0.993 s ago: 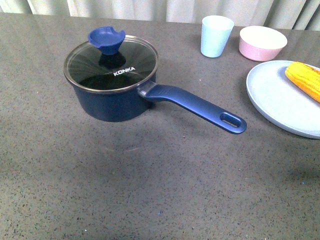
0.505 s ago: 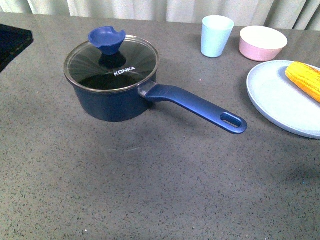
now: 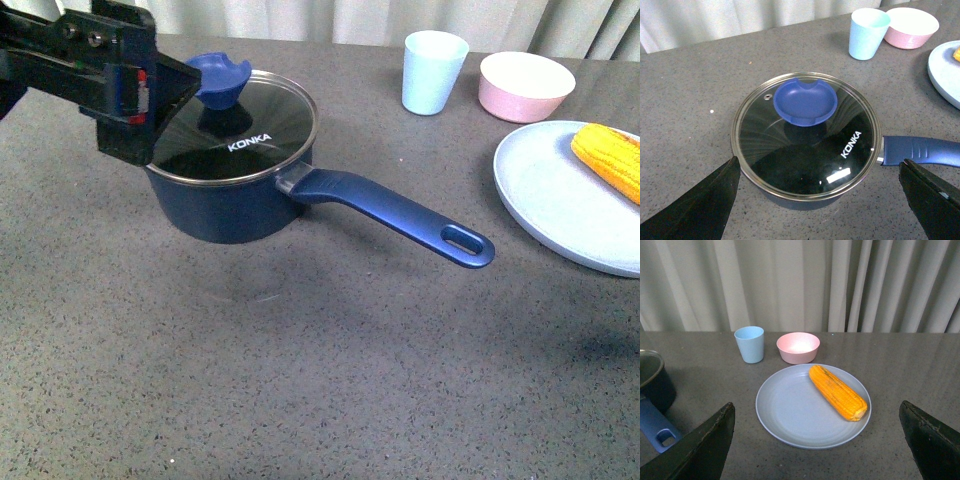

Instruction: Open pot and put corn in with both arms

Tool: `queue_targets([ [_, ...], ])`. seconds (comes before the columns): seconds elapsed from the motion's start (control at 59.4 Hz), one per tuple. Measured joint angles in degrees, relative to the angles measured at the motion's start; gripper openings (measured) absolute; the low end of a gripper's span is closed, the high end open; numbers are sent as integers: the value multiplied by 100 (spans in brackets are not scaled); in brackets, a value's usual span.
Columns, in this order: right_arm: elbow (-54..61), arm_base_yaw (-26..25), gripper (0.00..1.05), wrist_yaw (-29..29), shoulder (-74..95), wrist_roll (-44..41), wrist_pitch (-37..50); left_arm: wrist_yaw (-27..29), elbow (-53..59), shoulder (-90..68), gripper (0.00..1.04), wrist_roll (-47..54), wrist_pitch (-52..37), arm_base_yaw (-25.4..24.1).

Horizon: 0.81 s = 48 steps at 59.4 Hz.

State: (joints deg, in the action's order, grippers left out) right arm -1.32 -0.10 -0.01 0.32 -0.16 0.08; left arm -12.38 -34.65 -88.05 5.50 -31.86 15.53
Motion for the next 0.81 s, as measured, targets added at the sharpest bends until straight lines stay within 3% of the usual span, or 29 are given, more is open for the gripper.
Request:
queue_targets([
  [0.808,0,0,96,0,0,0,0,37,-1178,-1622,96,116,-280,142],
])
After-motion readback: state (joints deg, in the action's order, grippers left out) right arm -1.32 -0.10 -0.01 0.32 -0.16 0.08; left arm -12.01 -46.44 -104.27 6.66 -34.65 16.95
